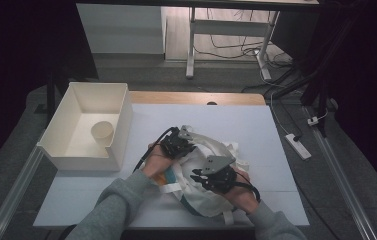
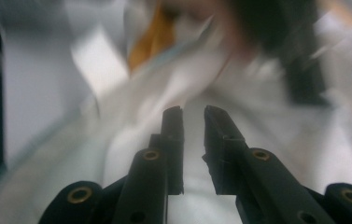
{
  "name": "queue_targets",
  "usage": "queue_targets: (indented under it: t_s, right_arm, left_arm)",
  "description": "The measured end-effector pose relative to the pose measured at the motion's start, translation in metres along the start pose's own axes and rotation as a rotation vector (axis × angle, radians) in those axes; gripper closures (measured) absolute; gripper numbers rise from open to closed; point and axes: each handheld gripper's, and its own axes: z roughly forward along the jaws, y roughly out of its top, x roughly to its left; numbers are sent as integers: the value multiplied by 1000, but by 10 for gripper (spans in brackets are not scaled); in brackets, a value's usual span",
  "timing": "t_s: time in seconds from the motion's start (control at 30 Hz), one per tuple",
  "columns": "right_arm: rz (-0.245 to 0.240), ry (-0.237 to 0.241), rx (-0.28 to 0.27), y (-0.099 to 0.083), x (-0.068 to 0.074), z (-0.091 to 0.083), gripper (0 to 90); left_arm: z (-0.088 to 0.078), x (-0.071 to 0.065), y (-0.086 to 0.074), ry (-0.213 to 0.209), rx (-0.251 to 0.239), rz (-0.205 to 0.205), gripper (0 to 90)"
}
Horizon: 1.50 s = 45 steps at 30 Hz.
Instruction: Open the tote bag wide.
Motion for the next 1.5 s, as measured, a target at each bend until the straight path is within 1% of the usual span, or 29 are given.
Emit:
queue_targets:
  t_s: [0.07, 0.13, 0.17, 0.23, 0.27, 0.3, 0.4, 0.47, 0.5, 0.53, 0.6, 0.7, 0.77, 0.83, 0.93, 0.97, 1.03, 1.07, 1.13, 1.17, 1.23, 1.27, 1.3, 1.33, 1.4, 1.43, 1.47, 1.5]
  right_arm:
    - [6, 10, -24, 4, 0, -8, 852]
    - [3, 43, -9, 6, 4, -8, 900]
    - [-1, 55, 11, 5, 7, -5, 900]
    - [-25, 61, 79, 4, 12, 5, 900]
    - [-29, 63, 109, 2, 13, 10, 900]
    - [-22, 70, 134, -1, 14, 15, 900]
    - [5, 114, 181, -6, 14, 21, 900]
    - [-18, 123, 212, -9, 19, 21, 900]
    - [-34, 120, 224, -10, 23, 21, 900]
    - [-38, 116, 235, -14, 26, 21, 900]
    - [-22, 126, 239, -19, 29, 19, 900]
    - [15, 135, 227, -30, 29, 13, 900]
    - [9, 136, 224, -36, 31, 9, 900]
    - [-7, 130, 232, -40, 35, 7, 900]
    - [-3, 133, 248, -44, 35, 9, 900]
    - [-7, 139, 258, -45, 35, 11, 900]
    - [2, 150, 275, -48, 32, 12, 900]
    - [7, 157, 274, -48, 31, 11, 900]
    - [0, 164, 268, -47, 28, 7, 900]
    - [-3, 159, 251, -45, 26, 4, 900]
    - [11, 118, 189, -41, 20, -4, 900]
    - [18, 90, 156, -37, 16, -9, 900]
    - [18, 46, 127, -34, 11, -12, 900]
    - [20, 8, 114, -29, 6, -12, 900]
    - [8, -35, 130, -20, -6, -6, 900]
    - [16, -39, 150, -16, -11, 1, 900]
    - [14, -40, 170, -13, -17, 9, 900]
    - [6, -53, 196, -11, -21, 18, 900]
  left_arm:
    - [0, 0, 0, -3, -1, 0, 860]
    - [0, 0, 0, -7, 3, 2, 859]
    - [1, 0, 0, -8, 4, 2, 859]
    - [0, 0, -1, -10, 4, 3, 859]
    - [0, 0, -1, -13, 4, 2, 858]
    - [1, 0, -1, -18, 6, 3, 857]
    - [1, -1, -2, -27, 12, 6, 854]
    - [1, -1, -2, -34, 12, 4, 852]
    - [2, -1, -2, -36, 14, 6, 852]
    - [2, -2, -2, -33, 15, 7, 852]
    - [3, -3, -2, -31, 17, 8, 852]
    - [3, -3, -2, -37, 18, 4, 853]
    - [4, -3, -2, -34, 19, 1, 853]
    - [4, -2, -2, -41, 20, -3, 852]
    - [4, -3, -2, -39, 19, -1, 852]
    - [4, -3, -2, -39, 19, 0, 851]
    - [4, -3, -2, -38, 18, 3, 852]
    - [4, -3, -2, -38, 17, 2, 853]
    - [3, -3, -2, -40, 13, 1, 853]
    - [3, -2, -3, -41, 11, 1, 853]
    - [3, -1, -3, -45, 9, -3, 854]
    - [3, -1, -3, -45, 10, -4, 854]
    - [4, -2, -3, -44, 11, -4, 854]
    - [4, -2, -2, -41, 12, -2, 854]
    - [3, -2, -2, -39, 13, -2, 854]
    - [3, -2, -2, -36, 13, -2, 854]
    - [3, -2, -2, -37, 12, -2, 854]
    - [3, -2, -3, -37, 11, 0, 854]
